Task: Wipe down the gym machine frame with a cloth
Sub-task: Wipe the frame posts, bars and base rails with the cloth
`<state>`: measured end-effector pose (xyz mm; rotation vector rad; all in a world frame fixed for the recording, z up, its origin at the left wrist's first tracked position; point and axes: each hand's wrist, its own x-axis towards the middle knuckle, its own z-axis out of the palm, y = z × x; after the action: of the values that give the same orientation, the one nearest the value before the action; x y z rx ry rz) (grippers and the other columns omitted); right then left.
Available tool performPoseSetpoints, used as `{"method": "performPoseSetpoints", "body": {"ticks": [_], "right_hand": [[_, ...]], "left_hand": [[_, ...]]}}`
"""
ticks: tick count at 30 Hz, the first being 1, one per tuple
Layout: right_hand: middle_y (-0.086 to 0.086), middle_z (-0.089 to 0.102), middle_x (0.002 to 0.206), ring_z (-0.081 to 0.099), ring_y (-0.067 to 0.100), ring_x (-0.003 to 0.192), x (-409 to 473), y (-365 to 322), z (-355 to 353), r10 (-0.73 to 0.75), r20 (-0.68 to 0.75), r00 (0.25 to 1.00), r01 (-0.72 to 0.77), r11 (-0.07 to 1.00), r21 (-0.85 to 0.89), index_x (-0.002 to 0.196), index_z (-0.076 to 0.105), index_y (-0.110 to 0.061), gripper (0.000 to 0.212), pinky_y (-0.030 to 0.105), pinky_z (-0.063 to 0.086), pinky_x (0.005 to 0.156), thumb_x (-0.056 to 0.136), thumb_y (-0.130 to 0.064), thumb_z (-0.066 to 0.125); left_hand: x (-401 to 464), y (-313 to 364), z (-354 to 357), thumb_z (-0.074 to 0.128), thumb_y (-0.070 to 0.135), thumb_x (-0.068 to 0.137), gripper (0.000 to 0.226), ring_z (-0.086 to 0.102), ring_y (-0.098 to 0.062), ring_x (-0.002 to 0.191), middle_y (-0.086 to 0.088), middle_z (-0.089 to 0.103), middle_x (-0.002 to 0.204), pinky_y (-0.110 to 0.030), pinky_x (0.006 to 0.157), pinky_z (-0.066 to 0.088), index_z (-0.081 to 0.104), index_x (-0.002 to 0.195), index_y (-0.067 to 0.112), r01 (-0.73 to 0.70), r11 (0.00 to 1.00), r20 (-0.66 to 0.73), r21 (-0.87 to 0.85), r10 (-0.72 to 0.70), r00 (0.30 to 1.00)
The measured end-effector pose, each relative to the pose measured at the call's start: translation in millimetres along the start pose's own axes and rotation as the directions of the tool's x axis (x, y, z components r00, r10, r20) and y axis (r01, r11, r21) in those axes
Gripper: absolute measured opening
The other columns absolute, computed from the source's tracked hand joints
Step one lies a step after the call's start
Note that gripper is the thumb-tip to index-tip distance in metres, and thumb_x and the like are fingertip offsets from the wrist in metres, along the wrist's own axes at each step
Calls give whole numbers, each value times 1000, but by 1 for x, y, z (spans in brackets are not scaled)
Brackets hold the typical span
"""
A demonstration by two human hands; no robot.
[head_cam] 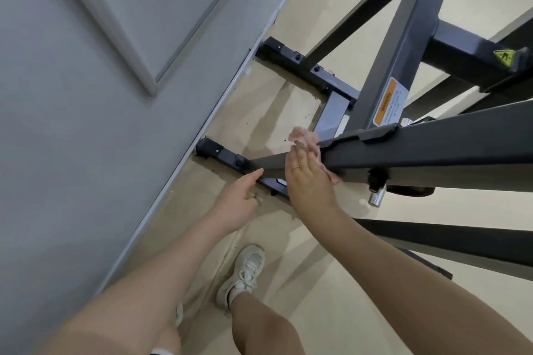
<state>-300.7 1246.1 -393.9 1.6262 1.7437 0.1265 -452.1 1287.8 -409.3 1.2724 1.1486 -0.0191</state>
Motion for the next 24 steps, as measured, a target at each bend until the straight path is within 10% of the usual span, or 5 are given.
{"method": "performPoseSetpoints", "body": {"ticks": [7,11,15,20,24], "right_hand": [[27,27,151,26,37,142,-34,9,-7,119,-246,962,-172,963,-206,144,22,9,60,45,16,117,97,-28,26],[32,13,153,13,41,144,21,-32,33,109,-122,986,-128,979,-157,144,0,15,64,38,28,115,101,-24,27],[19,45,140,30,35,139,56,-62,87,142,-169,975,-183,947,-263,141,34,2,55,42,24,117,93,-25,35],[15,48,131,38,31,126,78,-57,148,-31,-591,806,-244,893,-378,130,41,-3,40,46,9,116,95,-13,25],[9,60,129,42,31,125,92,-87,163,-63,-458,887,-177,870,-461,130,41,-1,48,45,18,113,88,-19,28]], "left_hand": [[45,-10,10,32,-4,88,69,35,-18,135,2,29,152,-28,104,36,22,149,27,-124,980,117,155,107,987],[95,-30,7,34,-3,91,71,32,-17,137,3,25,154,-21,100,32,12,151,28,-210,950,131,232,184,974],[149,-71,2,48,4,93,68,31,-12,137,5,30,151,-18,104,28,18,150,27,-367,897,207,246,322,924],[203,-112,14,66,8,86,57,48,-2,108,7,52,119,1,84,32,43,137,21,-573,808,193,138,545,816],[229,-126,23,69,15,84,46,57,-13,103,0,56,116,-15,86,45,53,127,18,-639,747,80,183,637,767]]}}
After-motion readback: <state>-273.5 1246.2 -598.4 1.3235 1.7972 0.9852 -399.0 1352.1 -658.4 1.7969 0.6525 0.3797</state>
